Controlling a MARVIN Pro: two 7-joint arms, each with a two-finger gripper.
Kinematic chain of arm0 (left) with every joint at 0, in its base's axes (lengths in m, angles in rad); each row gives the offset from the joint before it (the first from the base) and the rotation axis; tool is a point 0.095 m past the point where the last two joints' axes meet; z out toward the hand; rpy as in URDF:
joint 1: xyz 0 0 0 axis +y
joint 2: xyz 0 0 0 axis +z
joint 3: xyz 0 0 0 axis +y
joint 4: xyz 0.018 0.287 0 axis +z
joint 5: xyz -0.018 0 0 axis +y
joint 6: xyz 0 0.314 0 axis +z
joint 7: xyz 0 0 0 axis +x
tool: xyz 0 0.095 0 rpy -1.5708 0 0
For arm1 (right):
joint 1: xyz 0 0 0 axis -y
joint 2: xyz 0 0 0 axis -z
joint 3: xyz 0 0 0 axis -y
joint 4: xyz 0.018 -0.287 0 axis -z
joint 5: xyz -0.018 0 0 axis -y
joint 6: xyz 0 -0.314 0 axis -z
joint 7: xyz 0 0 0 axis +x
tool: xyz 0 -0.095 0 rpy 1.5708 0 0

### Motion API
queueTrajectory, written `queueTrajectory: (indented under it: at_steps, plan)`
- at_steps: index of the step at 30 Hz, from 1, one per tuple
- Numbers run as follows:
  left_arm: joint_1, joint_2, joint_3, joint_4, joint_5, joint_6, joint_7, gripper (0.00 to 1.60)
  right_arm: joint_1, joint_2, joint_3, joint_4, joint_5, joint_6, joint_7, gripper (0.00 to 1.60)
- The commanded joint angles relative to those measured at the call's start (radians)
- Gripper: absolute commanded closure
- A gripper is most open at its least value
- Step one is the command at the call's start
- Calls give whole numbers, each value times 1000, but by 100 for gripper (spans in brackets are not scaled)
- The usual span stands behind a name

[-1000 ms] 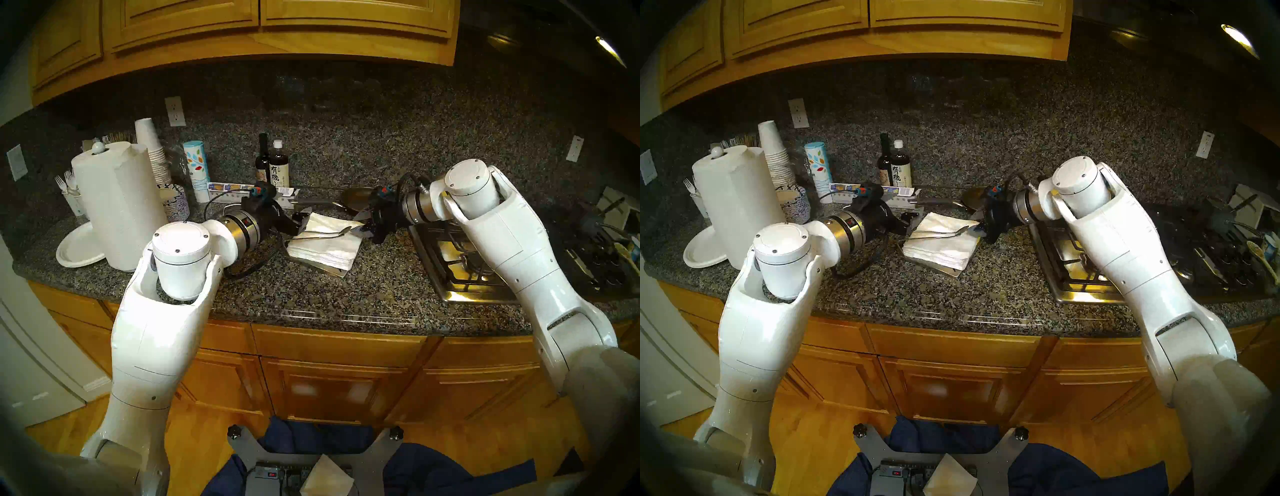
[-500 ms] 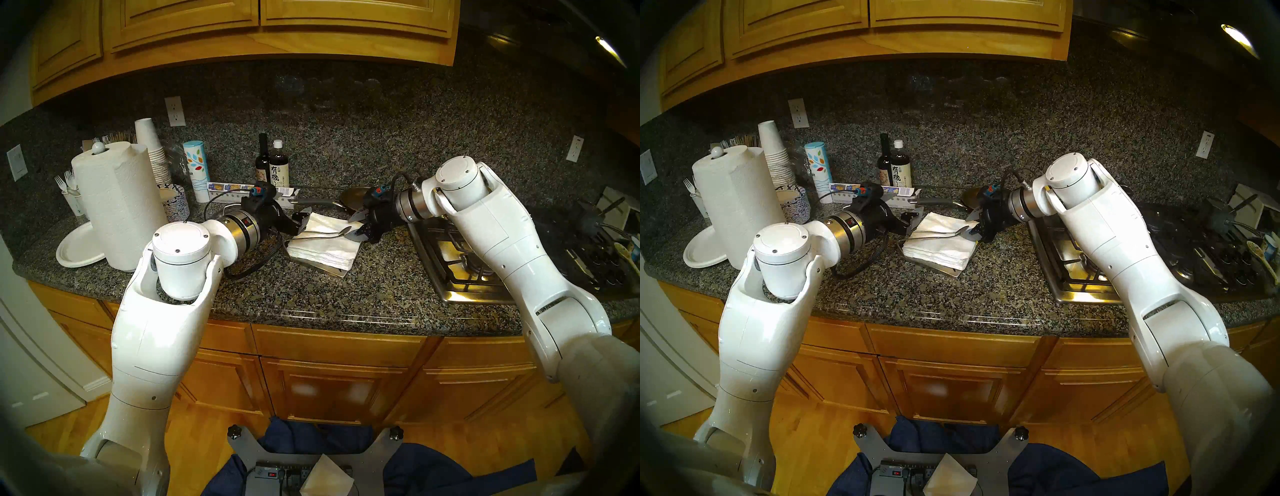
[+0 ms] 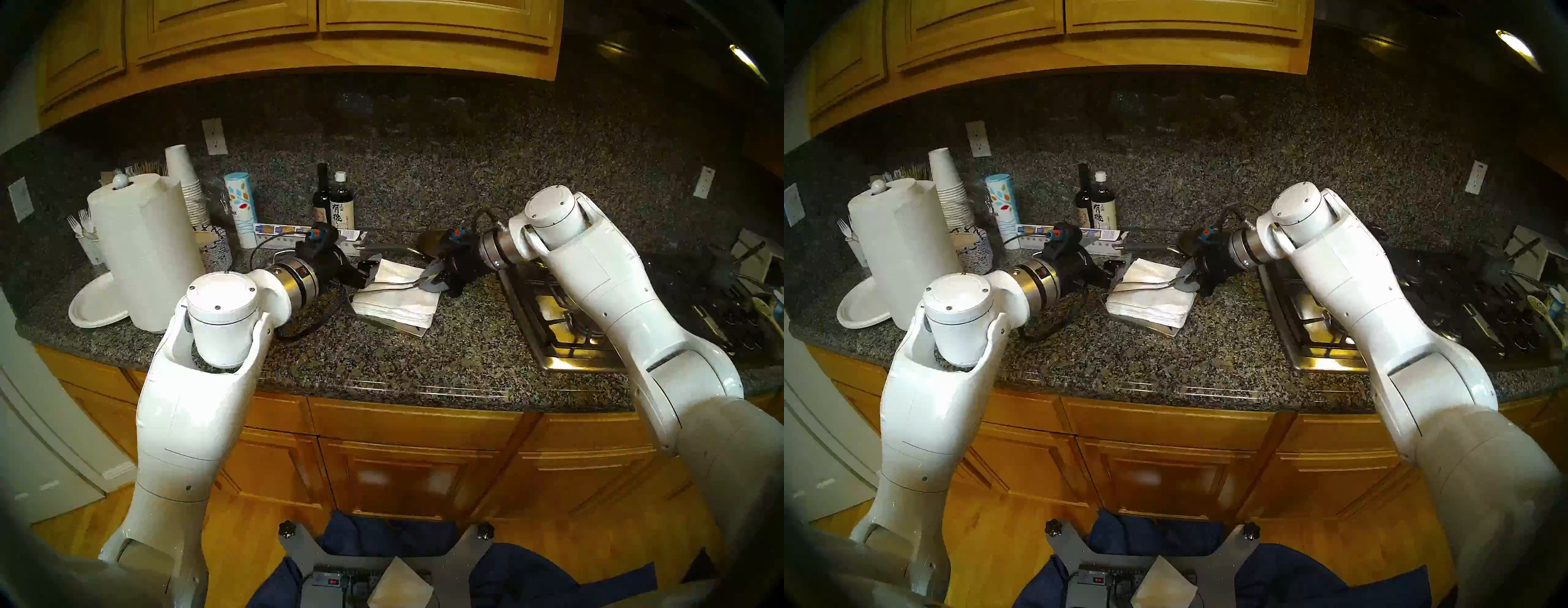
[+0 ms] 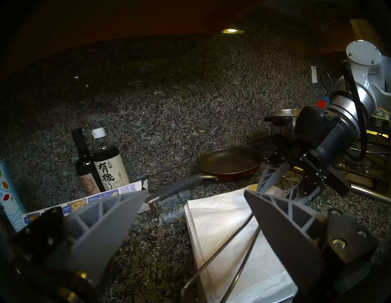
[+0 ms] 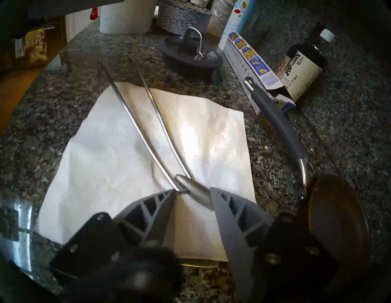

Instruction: Take napkin out of napkin holder

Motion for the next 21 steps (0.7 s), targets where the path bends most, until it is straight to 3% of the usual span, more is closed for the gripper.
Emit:
queueTrajectory:
  at_steps: [1, 3, 7, 12, 13, 14, 21]
  plan:
    - [-34, -2, -5, -26, 0, -15, 0, 0, 62, -15, 20, -6, 11, -11, 13, 88]
    - [-34, -2, -5, -26, 0, -15, 0, 0, 63, -14, 21, -9, 11, -11, 19, 97]
    - [-34, -2, -5, -26, 0, -15, 0, 0, 66, -9, 22, -16, 14, -11, 39, 96]
    - [-34, -1, -5, -26, 0, -15, 1, 0, 79, -19, 27, 10, 5, -7, 24, 77]
    - [-34, -1, -5, -26, 0, -15, 1, 0, 83, -21, 28, 18, 5, -9, 23, 56]
    - [-34, -1, -5, -26, 0, -15, 1, 0, 86, -22, 28, 26, 4, -11, 22, 46]
    - [-34, -1, -5, -26, 0, -16, 1, 0, 108, -31, 20, 71, -6, -11, 15, 50]
